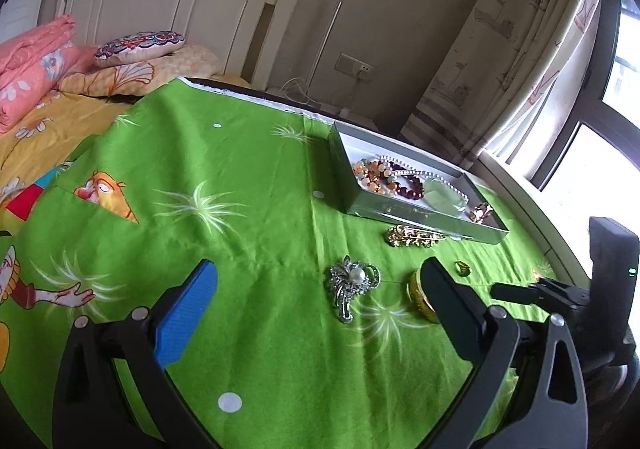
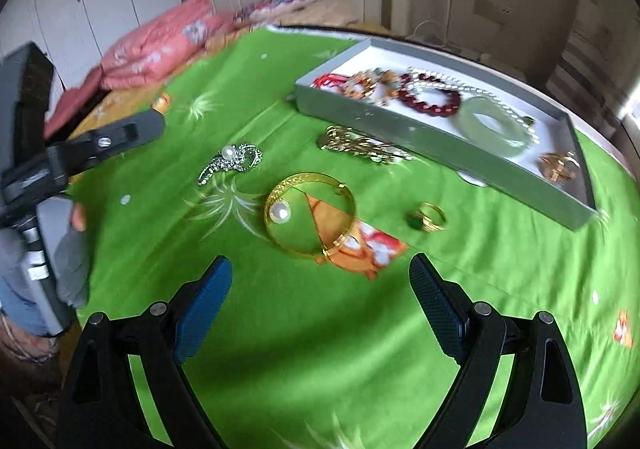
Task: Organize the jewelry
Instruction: 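Withdraw both tools from the tray toward the remaining jewelry, then grasp the gold bangle with the right tool, then grasp the silver pearl brooch with the left tool, then carry the bangle and brooch into the tray and open both tools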
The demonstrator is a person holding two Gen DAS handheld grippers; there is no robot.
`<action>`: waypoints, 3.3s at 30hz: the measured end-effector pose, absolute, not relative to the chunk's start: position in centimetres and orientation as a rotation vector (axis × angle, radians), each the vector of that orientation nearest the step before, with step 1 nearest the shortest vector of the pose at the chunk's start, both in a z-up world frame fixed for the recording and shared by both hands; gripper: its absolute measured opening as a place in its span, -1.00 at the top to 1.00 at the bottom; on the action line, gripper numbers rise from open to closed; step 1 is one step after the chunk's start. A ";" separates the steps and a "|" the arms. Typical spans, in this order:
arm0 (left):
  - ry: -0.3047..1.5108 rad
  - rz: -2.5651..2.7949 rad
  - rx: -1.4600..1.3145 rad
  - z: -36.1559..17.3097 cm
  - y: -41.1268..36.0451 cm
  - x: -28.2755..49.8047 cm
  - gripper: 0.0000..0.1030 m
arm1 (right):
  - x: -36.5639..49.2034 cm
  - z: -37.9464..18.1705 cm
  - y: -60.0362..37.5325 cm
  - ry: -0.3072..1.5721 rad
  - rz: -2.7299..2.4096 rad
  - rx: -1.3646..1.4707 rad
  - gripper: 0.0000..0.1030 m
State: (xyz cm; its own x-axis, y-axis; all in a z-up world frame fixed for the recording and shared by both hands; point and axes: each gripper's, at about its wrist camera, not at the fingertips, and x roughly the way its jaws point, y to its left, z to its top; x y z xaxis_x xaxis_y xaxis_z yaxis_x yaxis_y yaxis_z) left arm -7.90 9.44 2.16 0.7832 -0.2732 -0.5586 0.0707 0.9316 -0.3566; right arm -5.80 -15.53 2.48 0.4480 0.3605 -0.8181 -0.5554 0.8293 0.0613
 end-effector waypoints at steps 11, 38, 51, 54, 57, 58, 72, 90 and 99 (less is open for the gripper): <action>0.620 -0.231 -0.361 2.3 9.9 -8.5 -0.95 | -3.9 1.1 -12.0 0.974 0.574 -0.349 -0.68; 0.829 -0.258 -0.101 1.0 4.9 -5.9 -0.92 | -5.6 5.2 -19.4 0.812 0.597 -0.107 -0.11; 0.910 -0.288 0.083 0.0 2.5 -2.4 -0.36 | -5.8 4.1 -20.8 0.821 0.604 -0.045 -0.11; 0.897 -0.320 0.087 0.0 2.5 -2.4 -0.34 | -5.8 3.9 -20.8 0.825 0.606 -0.038 -0.11; 0.892 -0.322 0.123 -0.1 1.9 -2.2 -0.26 | -5.9 3.9 -20.7 0.823 0.607 -0.043 -0.11; 0.890 -0.320 0.142 -0.1 1.7 -2.2 -0.20 | -6.0 4.0 -20.7 0.821 0.607 -0.043 -0.11; 0.823 -0.312 0.169 0.7 1.0 -3.7 0.38 | -5.9 3.9 -21.1 0.814 0.606 -0.027 0.03; 0.767 -0.337 0.133 2.7 1.2 -5.1 0.38 | -4.7 1.6 -17.2 0.960 0.520 -0.246 -0.32; 0.757 -0.337 0.116 3.0 1.4 -5.1 0.38 | -5.8 2.1 -18.0 0.916 0.539 -0.251 -0.09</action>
State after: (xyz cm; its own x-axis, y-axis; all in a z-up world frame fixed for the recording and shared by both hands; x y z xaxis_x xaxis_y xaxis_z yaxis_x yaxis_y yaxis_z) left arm -5.07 1.36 3.00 0.6762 -0.2575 -0.6902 0.3405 0.9401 -0.0172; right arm -5.78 -18.01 2.14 0.4892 0.3342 -0.8056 -0.5420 0.8401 0.0193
